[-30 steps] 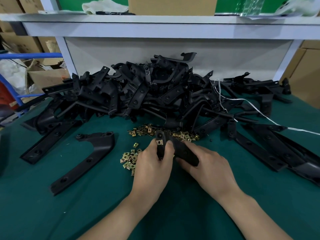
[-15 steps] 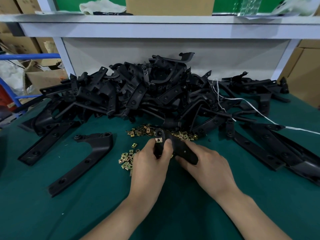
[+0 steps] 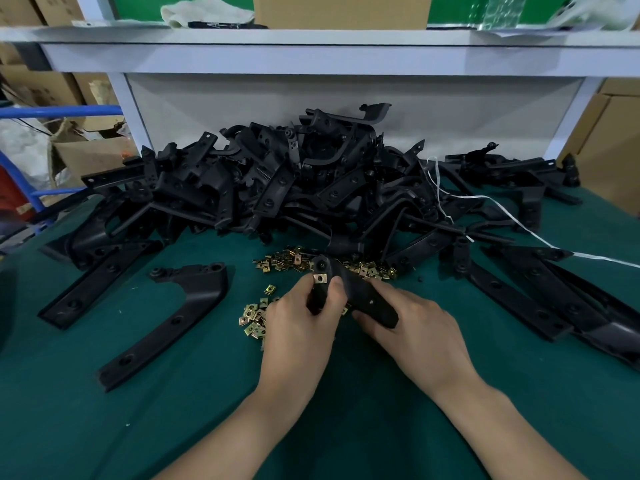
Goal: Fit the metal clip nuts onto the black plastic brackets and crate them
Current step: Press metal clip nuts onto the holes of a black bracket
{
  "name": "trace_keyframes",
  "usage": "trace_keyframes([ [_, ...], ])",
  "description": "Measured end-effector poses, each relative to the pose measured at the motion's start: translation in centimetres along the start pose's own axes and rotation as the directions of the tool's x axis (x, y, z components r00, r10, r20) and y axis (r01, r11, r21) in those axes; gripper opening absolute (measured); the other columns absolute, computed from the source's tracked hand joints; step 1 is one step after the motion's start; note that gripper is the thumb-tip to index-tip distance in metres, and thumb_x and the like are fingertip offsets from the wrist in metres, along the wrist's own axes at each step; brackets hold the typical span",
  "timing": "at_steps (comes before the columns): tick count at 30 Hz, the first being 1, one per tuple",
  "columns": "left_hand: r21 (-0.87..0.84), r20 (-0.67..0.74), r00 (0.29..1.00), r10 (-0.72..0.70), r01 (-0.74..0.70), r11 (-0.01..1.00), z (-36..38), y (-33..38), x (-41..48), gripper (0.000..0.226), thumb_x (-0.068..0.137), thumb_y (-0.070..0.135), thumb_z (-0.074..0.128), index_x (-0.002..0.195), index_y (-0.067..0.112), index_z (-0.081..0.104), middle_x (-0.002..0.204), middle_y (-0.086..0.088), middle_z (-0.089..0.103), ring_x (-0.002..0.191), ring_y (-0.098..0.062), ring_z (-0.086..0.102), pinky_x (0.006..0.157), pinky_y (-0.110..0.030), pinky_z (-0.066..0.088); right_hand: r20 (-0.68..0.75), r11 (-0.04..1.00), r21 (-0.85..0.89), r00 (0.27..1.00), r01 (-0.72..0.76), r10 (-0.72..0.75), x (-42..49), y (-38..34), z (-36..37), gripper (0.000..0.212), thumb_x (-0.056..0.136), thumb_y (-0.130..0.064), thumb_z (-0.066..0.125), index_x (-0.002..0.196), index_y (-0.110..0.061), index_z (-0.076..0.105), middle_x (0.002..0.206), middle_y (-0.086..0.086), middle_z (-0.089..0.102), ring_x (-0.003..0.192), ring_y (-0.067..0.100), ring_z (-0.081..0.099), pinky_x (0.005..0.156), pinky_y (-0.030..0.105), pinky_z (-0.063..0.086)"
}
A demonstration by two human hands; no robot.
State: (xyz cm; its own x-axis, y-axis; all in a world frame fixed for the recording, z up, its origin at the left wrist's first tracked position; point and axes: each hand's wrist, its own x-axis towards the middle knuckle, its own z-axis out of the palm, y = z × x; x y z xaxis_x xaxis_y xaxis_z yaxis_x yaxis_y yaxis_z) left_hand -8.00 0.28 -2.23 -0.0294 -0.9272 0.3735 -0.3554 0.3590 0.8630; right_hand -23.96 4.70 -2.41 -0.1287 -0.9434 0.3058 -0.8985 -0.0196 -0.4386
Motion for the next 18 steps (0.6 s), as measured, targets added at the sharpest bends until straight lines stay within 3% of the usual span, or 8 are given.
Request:
trace_keyframes([
  [14,-0.001,0.014,1.000,-0.005,0.005,1.000,-0.18,0.20,0.16,0.047,0.092,0.049,0.056,0.060,0.015,0.046,0.052,-0.009,0.048,0.052,-0.030,0.052,0.052,-0.045,0.042,-0.001,1.000,0.003,1.000,0.004,-0.004,-0.05,0.01,-0.04,0.042,0.088,-0.061,0.057,0.128,-0.053,0.046,0.095,-0.018,0.065,0.088,0.009,0.062,0.066,0.034,0.050],
  [18,-0.006,0.017,0.999,0.028,-0.028,1.000,-0.29,0.13,0.32,0.047,0.093,0.044,0.058,0.059,0.016,0.041,0.053,-0.011,0.045,0.049,-0.022,0.038,0.045,-0.029,0.031,-0.007,1.000,0.009,1.000,0.015,-0.015,-0.03,0.10,0.06,0.044,0.087,-0.062,0.056,0.129,-0.053,0.045,0.094,-0.018,0.065,0.087,0.010,0.061,0.063,0.032,0.047],
])
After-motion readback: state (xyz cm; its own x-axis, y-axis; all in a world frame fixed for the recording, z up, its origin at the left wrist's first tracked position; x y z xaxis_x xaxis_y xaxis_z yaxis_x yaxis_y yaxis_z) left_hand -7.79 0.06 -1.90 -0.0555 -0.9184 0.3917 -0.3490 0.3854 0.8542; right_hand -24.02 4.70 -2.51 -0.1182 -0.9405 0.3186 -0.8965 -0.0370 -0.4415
